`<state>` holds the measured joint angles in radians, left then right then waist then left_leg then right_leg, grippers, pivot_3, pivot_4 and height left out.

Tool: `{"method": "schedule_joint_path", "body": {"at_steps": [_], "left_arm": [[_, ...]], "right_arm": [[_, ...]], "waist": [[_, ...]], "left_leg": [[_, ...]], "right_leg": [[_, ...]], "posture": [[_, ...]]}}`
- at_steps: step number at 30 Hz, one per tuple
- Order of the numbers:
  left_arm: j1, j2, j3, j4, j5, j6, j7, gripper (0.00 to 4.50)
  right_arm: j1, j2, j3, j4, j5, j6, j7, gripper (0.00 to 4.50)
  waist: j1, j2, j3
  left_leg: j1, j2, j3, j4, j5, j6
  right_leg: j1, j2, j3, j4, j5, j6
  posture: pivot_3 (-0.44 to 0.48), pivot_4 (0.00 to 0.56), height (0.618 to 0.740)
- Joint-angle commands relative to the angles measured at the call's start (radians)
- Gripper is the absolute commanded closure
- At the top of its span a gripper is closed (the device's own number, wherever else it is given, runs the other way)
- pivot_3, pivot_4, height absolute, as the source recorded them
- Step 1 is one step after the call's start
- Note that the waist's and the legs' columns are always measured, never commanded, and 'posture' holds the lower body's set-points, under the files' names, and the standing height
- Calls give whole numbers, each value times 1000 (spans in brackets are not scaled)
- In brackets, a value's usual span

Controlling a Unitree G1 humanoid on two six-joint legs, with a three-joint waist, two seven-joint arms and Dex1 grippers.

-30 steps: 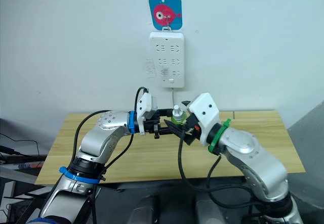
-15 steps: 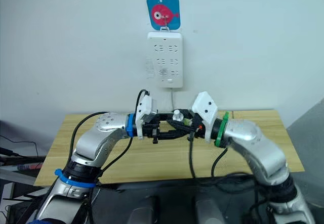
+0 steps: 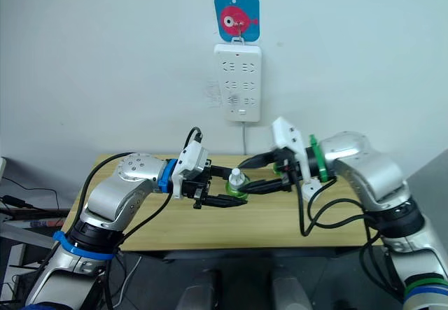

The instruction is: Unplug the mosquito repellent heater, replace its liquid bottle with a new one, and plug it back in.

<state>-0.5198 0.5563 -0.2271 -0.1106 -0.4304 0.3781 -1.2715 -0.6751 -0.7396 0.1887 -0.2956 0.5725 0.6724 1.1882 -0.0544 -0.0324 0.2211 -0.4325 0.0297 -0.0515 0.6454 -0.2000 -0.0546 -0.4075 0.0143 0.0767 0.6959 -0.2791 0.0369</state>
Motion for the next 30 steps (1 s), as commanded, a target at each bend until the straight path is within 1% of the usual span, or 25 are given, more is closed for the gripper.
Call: {"method": "schedule_joint_path", "body": {"at_steps": [1, 2, 3, 4, 6, 8, 11, 14, 16, 21, 24, 25, 28, 30], "left_arm": [[5, -27, 33, -4, -2, -41, 38, 2219], [6, -31, 34, 4, 3, -51, 43, 2219], [5, -35, 34, 13, 6, -59, 47, 2219], [5, -39, 34, 23, 11, -71, 52, 2219], [6, -44, 34, 33, 13, -82, 55, 2219], [5, -47, 32, 37, 13, -87, 52, 2219], [4, -52, 24, 29, 11, -85, 50, 2219], [4, -53, 24, 5, -3, -60, 57, 2219], [4, -48, 28, -5, -7, -53, 56, 2219], [16, -30, 33, -2, 1, -57, 48, 2219], [19, -26, 34, -5, 0, -55, 50, 2219], [20, -26, 34, -5, -1, -54, 51, 2219], [18, -29, 31, -7, 0, -51, 55, 2219], [14, -36, 27, -11, -1, -46, 60, 2219]], "right_arm": [[74, -61, -133, -149, 62, 55, -57, 638], [114, -56, -164, -195, 84, 85, -106, 286], [174, -30, -185, -265, 100, 112, -183, 26], [223, 9, -191, -329, 115, 134, -260, 0], [267, 106, -170, -400, 87, 149, -416, 0], [264, 178, -128, -405, 24, 140, -515, 0], [240, 252, -64, -369, -27, 143, -596, 0], [233, 272, -54, -343, -31, 162, -619, 0], [237, 236, -80, -333, -26, 161, -591, 0], [241, 99, -234, -332, 117, 231, -483, 0], [262, 23, -256, -360, 175, 247, -420, 0], [264, 19, -250, -373, 192, 251, -420, 0], [244, 81, -193, -402, 208, 257, -481, 0], [221, 142, -107, -376, 113, 200, -534, 0]], "waist": [[1, 0, 0], [1, 0, 0], [1, 0, 0], [2, 0, -1], [-7, 0, -1], [-14, 2, -2], [-13, 2, -3], [-6, 2, -3], [2, 2, -3], [4, 2, -3], [3, 2, -3], [3, 2, -3], [-5, 3, -4], [-9, 3, -4]], "left_leg": [[0, 0, 0, 0, 0, 0], [0, 0, -1, 0, 0, 0], [0, 0, -2, -1, 0, 0], [0, 0, -3, -1, 0, 0], [0, 2, -4, -1, 0, 0], [1, 2, -4, -1, 0, 0], [1, 1, -3, 0, 1, -1], [0, 0, -3, 0, 1, 0], [0, 0, -3, -1, 1, 0], [-1, -1, -3, -1, 1, 0], [0, 0, -3, -1, 1, 0], [0, 0, -3, -1, 1, 0], [0, 0, -4, -1, 1, 0], [0, 1, -4, -1, 1, 0]], "right_leg": [[0, 0, -1, 0, 0, 0], [1, 0, -2, 0, 0, 0], [1, 0, -3, 0, 0, 0], [1, 0, -3, 0, 0, 0], [1, 1, -4, 1, 0, -1], [0, 2, -3, 2, -1, 0], [1, 1, -3, 2, -1, 0], [1, 1, -3, 1, -1, 0], [1, 0, -3, 0, -1, 0], [1, -1, -3, 0, 0, -1], [1, 0, -4, 0, -1, -1], [1, 0, -4, 0, -1, 0], [1, 1, -4, 0, -1, 0], [1, 1, -4, 0, -1, 0]], "posture": [[-51, 160, 740], [-47, 157, 740], [-43, 154, 740], [-42, 154, 740], [-47, 153, 740], [-49, 150, 740], [-46, 150, 740], [-38, 148, 740], [-40, 150, 740], [-43, 150, 740], [-45, 151, 740], [-45, 151, 740], [-47, 151, 740], [-46, 152, 740]]}}
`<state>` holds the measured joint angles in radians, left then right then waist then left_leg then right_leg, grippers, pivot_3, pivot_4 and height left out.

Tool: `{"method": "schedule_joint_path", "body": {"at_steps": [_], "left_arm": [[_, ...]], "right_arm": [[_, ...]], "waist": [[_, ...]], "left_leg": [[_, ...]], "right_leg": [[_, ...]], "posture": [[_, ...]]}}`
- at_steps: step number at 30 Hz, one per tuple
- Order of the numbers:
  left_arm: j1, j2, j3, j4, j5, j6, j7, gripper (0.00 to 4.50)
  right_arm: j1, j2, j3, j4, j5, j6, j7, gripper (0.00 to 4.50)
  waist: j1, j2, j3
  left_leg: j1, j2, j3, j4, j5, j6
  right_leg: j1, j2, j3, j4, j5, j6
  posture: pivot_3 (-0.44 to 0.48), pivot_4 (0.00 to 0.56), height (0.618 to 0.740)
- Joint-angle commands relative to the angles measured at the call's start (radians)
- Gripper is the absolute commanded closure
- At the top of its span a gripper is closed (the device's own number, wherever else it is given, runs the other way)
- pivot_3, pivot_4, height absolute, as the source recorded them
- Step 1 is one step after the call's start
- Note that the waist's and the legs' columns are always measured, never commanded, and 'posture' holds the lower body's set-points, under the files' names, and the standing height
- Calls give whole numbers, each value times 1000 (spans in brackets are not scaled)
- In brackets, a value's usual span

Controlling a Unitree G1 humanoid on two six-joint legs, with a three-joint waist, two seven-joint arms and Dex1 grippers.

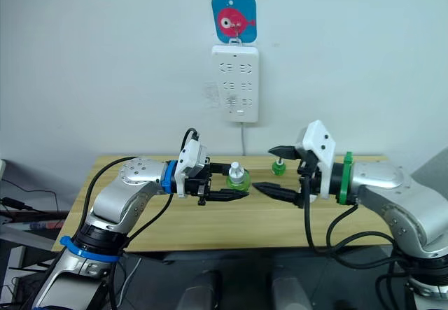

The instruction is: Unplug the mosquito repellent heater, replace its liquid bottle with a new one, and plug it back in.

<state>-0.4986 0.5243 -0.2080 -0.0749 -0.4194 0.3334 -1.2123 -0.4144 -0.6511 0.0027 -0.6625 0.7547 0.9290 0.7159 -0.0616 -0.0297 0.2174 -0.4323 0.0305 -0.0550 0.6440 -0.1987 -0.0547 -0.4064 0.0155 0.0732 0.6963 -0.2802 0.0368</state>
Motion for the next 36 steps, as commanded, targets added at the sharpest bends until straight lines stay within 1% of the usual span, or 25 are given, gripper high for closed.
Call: {"method": "schedule_joint_path", "body": {"at_steps": [1, 3, 5, 8, 12, 16, 19, 21, 24, 27, 31, 34, 35, 36], "left_arm": [[-10, -7, 6, -49, -12, 0, 3, 2219], [-11, -10, 4, -53, -13, 3, 2, 2219], [-9, -10, 3, -58, -12, 3, 0, 2219], [-5, -12, 1, -61, -9, 1, 2, 2219], [5, -6, 7, -65, -9, 4, 5, 2219], [10, -1, 14, -64, -8, 3, 9, 2219], [10, 0, 16, -55, -4, -3, 10, 2219], [7, -2, 14, -50, -2, -5, 9, 2219], [0, -8, 9, -51, -1, -2, 11, 2219], [0, -9, 7, -57, -3, 2, 9, 2219], [0, -8, 6, -64, -5, 8, 9, 2219], [-2, -8, 6, -67, -5, 13, 12, 2219], [0, -7, 6, -69, -5, 13, 12, 2219], [2, -7, 7, -70, -5, 14, 13, 2219]], "right_arm": [[-50, 77, 114, 10, -115, -84, -82, 0], [-78, 121, 166, 62, -186, -122, -120, 0], [-96, 156, 180, 112, -215, -138, -139, 0], [-93, 152, 163, 130, -211, -142, -115, 0], [-49, 60, 69, 92, -130, -97, -35, 0], [11, -89, -41, 48, -24, -42, 68, 0], [18, -135, -78, 30, 59, 17, 82, 0], [9, -124, -78, 13, 103, 43, 63, 0], [-26, -47, -45, -5, 143, 65, -16, 0], [-61, 29, 7, -2, 126, 63, -76, 0], [-87, 73, 53, 19, 96, 39, -98, 0], [-101, 93, 72, 39, 71, 13, -92, 590], [-102, 96, 75, 44, 64, 4, -90, 1006], [-101, 97, 76, 46, 59, -2, -89, 1288]], "waist": [[-3, 0, 0], [-2, 0, 0], [-1, 0, 0], [9, 0, 0], [10, 0, 0], [11, 0, 0], [7, 1, 0], [2, 1, 0], [0, 1, 0], [1, 1, 0], [6, 1, 0], [6, 1, 0], [6, 1, 0], [6, 1, 0]], "left_leg": [[0, 0, 0, 0, 0, 0], [0, 0, 0, 0, 0, 0], [0, -1, 0, 1, 0, 0], [-1, -1, 0, 1, 0, 0], [-1, -1, 0, 1, 0, 0], [-1, -1, 0, 1, 0, 0], [0, 0, 0, 1, 0, 0], [0, 0, 0, 0, 0, 0], [0, 0, 0, 0, 0, 0], [0, 0, 0, 0, 0, 0], [0, -1, 0, 0, 0, 0], [0, -1, 0, 1, 0, 0], [0, -1, 0, 1, 0, 0], [0, -1, 0, 1, 0, 0]], "right_leg": [[0, 0, 0, 0, 0, 0], [0, 0, 0, 0, 0, 0], [0, -1, 0, 0, 0, 0], [0, -1, 0, 0, 0, -1], [0, -1, 0, 0, 1, -1], [0, -1, 0, -1, 0, -1], [0, -1, 0, 0, 0, 0], [0, 0, 0, 0, 0, 0], [0, 0, 0, 0, 0, 0], [0, 0, 0, 0, 0, 0], [0, -1, 0, 0, 0, 0], [0, -1, 0, 0, 0, 0], [0, -1, 0, 0, 0, 0], [0, -1, 0, 0, 0, 0]], "posture": [[-45, 151, 740], [-45, 153, 740], [-46, 150, 740], [-42, 153, 740], [-43, 156, 740], [-50, 158, 740], [-51, 155, 740], [-51, 154, 740], [-54, 154, 740], [-53, 152, 740], [-47, 149, 740], [-41, 149, 740], [-40, 149, 740], [-38, 148, 740]]}}
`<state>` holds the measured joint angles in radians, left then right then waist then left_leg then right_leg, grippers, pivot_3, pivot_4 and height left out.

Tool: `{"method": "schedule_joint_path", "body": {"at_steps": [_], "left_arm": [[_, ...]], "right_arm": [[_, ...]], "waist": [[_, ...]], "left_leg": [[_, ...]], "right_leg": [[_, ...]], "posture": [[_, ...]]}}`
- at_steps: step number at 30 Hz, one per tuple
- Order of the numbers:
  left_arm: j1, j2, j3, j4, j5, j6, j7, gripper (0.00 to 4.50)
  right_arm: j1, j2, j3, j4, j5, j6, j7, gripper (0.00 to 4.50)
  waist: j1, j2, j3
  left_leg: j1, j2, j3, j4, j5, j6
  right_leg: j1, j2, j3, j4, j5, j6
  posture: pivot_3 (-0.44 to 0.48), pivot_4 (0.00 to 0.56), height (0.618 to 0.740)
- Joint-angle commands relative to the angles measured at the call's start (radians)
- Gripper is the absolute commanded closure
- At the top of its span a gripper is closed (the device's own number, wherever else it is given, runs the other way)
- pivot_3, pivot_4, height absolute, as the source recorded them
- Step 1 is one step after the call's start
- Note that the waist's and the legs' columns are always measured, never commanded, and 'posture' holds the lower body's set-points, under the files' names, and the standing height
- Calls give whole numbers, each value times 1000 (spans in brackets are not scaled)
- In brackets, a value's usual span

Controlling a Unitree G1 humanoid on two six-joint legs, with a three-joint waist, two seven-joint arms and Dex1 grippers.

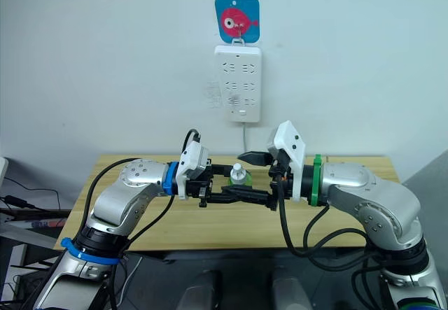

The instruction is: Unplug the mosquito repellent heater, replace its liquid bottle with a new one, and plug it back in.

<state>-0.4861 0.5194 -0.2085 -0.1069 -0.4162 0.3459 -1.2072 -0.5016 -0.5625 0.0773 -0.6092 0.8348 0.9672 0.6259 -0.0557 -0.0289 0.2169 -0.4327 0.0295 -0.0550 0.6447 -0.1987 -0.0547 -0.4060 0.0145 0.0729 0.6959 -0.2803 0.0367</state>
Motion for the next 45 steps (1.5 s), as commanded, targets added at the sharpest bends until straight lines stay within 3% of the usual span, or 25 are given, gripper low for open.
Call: {"method": "schedule_joint_path", "body": {"at_steps": [1, 8, 14, 17, 22, 28, 31, 34, 45], "left_arm": [[-8, 0, 8, -40, -9, 2, 7, 2219], [8, 9, 15, -46, -9, 5, 12, 2219], [40, 34, 21, 34, 46, -32, 34, 2219], [73, 73, 29, 99, 96, -81, 37, 2219], [136, 144, 62, 159, 151, -145, 56, 2219], [221, 200, 90, 26, 114, -65, 56, 2219], [278, 227, 114, -61, 82, -6, 59, 2219], [287, 238, 121, -97, 70, 24, 62, 2219], [276, 230, 139, -127, 45, 67, 79, 2219]], "right_arm": [[-12, 6, 7, -6, -29, -48, 7, 1667], [0, -17, 26, -19, -71, -99, 50, 4175], [-51, -40, -94, -19, 8, -76, 34, 4218], [-2, -71, -116, -6, -34, -87, 14, 4218], [185, -39, 36, 74, -325, -294, -77, 4218], [262, 130, 173, 412, -654, -638, -239, 4218], [247, 240, 161, 601, -711, -763, -309, 4218], [193, 277, 144, 781, -783, -892, -347, 4218], [125, 362, 57, 1104, -771, -1049, -296, 4218]], "waist": [[0, 0, 0], [-1, 0, 0], [-1, 0, 0], [-1, 0, 0], [-1, 0, 1], [-1, 4, 23], [-1, 4, 42], [0, 7, 65], [8, 9, 85]], "left_leg": [[0, 0, 0, 0, 0, 0], [0, 0, 0, 0, 0, 0], [0, 0, 0, 0, 0, 0], [0, 0, 0, -1, 0, 0], [0, 1, 0, -2, 0, 0], [1, 2, 2, -1, 0, 0], [1, 2, 2, -1, 0, 0], [1, 2, 1, -2, 0, 0], [0, 2, 1, -7, 0, 0]], "right_leg": [[0, 0, 0, 0, 0, 0], [0, 0, 0, 0, 0, 0], [0, 0, 0, 0, 0, 0], [0, 0, 0, 0, 0, 0], [-1, 0, 0, -1, -1, -1], [-1, 0, 1, 0, -2, -3], [-1, 0, 1, 0, -3, -3], [-2, 1, 1, 2, -3, -4], [-4, 0, 1, 1, -3, -5]], "posture": [[-38, 147, 740], [-41, 145, 740], [-50, 156, 740], [-53, 169, 740], [-48, 212, 740], [-22, 287, 740], [-14, 311, 740], [7, 339, 740], [22, 328, 740]]}}
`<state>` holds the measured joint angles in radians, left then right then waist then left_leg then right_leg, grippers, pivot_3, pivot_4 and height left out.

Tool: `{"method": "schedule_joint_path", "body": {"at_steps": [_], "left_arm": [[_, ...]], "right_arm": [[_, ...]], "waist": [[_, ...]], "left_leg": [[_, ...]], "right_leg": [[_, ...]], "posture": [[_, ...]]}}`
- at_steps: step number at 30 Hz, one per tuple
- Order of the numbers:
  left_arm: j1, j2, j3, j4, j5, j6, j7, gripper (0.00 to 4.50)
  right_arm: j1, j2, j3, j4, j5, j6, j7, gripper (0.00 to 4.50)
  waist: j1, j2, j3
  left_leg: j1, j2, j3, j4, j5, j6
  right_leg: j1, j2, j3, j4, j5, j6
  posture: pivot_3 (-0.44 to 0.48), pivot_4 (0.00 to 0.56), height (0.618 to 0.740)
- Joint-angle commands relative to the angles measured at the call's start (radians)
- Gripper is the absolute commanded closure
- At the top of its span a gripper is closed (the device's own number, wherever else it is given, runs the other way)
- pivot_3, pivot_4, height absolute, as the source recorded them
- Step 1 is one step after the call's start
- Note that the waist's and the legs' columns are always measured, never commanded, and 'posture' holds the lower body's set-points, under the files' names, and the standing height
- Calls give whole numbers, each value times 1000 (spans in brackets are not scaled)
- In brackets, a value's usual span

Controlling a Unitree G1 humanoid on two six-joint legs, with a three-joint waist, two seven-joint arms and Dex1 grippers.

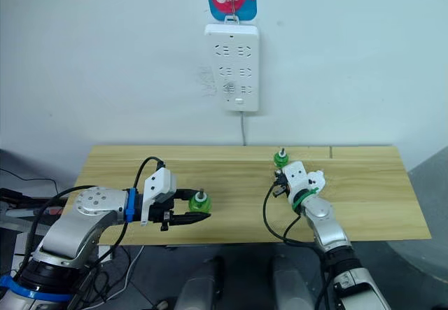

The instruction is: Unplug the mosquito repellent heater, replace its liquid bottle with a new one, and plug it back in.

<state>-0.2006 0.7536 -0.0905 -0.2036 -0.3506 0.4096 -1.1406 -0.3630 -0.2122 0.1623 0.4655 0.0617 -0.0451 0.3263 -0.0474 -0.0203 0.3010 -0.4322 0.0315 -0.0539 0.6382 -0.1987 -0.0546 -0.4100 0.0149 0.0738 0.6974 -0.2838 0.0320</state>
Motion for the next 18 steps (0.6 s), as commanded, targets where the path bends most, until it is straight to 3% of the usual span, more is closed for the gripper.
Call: {"method": "schedule_joint_path", "body": {"at_steps": [1, 5, 8, 10, 13, 15, 18], "left_arm": [[-13, -9, 20, -31, -25, 8, 15, 2219], [-33, -19, 1, -16, -18, -2, 10, 2219], [-82, -56, -13, 28, -21, 0, 14, 2219], [-114, -75, -23, 48, -31, 1, -4, 2219], [-173, -107, -47, 84, -44, -11, -53, 2219], [-241, -139, -68, 101, -70, -4, -103, 2219], [-305, -178, -87, 125, -90, -7, -148, 2219]], "right_arm": [[-18, 14, -32, 44, -3, -50, 2, 4218], [-30, 38, -82, 48, 37, -66, 14, 2923], [-16, 28, -92, -72, 53, -33, 46, 1779], [26, -12, -65, -244, 63, 34, 102, 1048], [97, -110, -29, -560, 140, 215, 228, 1034], [123, -247, -37, -856, 300, 431, 332, 1034], [94, -373, -83, -1060, 494, 659, 377, 1034]], "waist": [[0, 0, 0], [-3, 0, 1], [-4, 0, 3], [-4, 1, 4], [-5, 1, 4], [-5, 0, 3], [-12, -4, -3]], "left_leg": [[0, 0, 0, 0, 0, 0], [0, 0, 0, 0, 0, 0], [0, 0, 1, 0, 0, 0], [0, -1, 1, 1, 0, 0], [-1, -1, 0, 1, 0, 0], [-1, -1, -1, 0, 0, 0], [-3, -2, -2, 1, 0, 0]], "right_leg": [[0, 0, 0, 0, 0, 0], [0, 0, 0, 0, 0, 0], [0, 0, 1, 0, 0, 0], [0, 0, 1, -1, 0, 0], [0, 0, 0, -1, 0, 0], [0, -1, -1, -1, 0, 1], [0, -1, -2, -1, 0, 1]], "posture": [[19, 327, 740], [2, 327, 740], [-40, 315, 740], [-50, 305, 740], [-80, 273, 740], [-100, 238, 740], [-120, 202, 740]]}}
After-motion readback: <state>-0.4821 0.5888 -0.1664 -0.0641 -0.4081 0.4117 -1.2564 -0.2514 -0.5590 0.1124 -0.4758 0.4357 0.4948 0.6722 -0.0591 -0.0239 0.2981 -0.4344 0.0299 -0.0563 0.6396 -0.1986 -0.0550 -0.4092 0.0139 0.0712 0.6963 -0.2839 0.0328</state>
